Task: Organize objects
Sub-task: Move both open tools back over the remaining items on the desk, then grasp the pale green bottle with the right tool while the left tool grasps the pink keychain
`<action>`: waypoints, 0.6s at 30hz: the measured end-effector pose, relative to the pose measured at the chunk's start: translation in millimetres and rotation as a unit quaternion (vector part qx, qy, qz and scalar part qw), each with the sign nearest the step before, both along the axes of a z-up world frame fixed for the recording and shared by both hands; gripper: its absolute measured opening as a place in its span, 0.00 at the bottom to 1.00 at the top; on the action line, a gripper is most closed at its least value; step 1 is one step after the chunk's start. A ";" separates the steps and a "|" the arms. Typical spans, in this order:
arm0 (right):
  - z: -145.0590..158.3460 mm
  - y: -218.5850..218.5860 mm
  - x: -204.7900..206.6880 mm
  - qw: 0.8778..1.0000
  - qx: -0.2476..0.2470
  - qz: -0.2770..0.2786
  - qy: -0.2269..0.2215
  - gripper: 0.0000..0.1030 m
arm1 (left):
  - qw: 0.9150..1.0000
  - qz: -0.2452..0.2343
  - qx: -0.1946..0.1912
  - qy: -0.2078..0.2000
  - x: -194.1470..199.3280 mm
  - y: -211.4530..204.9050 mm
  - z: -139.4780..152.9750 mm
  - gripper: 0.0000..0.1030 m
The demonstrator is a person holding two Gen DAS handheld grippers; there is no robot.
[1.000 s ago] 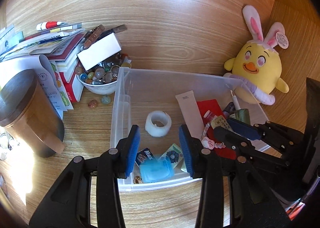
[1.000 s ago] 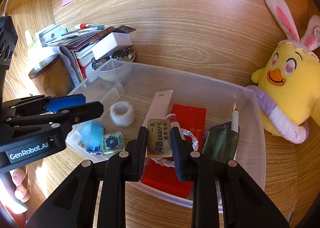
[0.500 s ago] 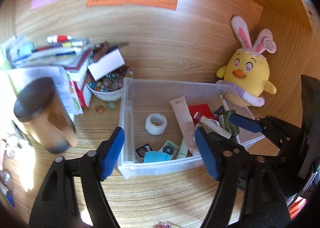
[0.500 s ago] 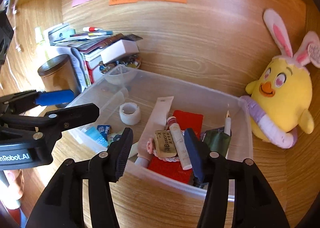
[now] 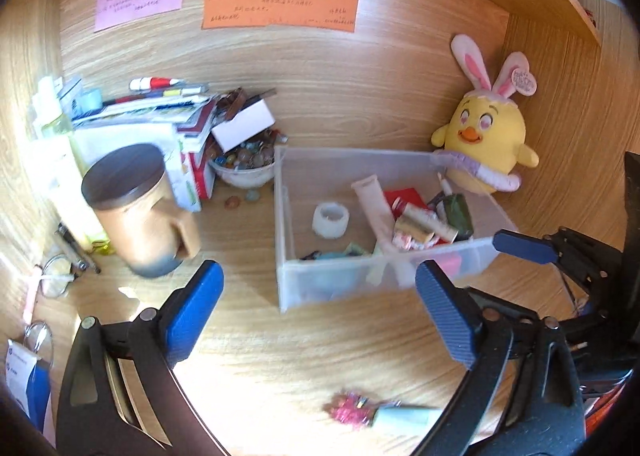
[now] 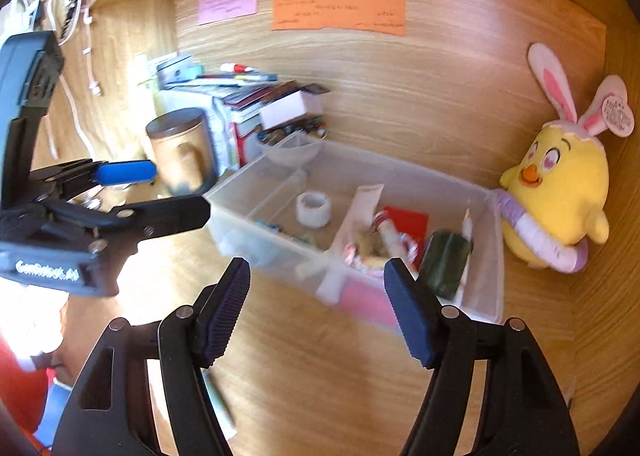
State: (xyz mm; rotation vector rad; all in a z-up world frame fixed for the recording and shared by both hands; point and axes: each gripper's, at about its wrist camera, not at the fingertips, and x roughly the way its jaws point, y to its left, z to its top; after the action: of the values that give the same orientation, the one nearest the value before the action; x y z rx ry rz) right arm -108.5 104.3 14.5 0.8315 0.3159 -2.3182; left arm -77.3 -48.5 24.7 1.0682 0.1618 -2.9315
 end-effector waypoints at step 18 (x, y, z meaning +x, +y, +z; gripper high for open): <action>-77.9 -26.6 59.4 0.989 0.037 0.086 -0.113 0.64 | 0.995 0.051 0.007 -0.089 50.6 -30.6 -59.2 0.95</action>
State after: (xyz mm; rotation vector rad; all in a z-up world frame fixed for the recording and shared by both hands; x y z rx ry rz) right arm -49.1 77.7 -63.4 1.0510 0.3616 -2.0406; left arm -26.7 -79.1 -34.5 1.2738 0.2256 -2.7323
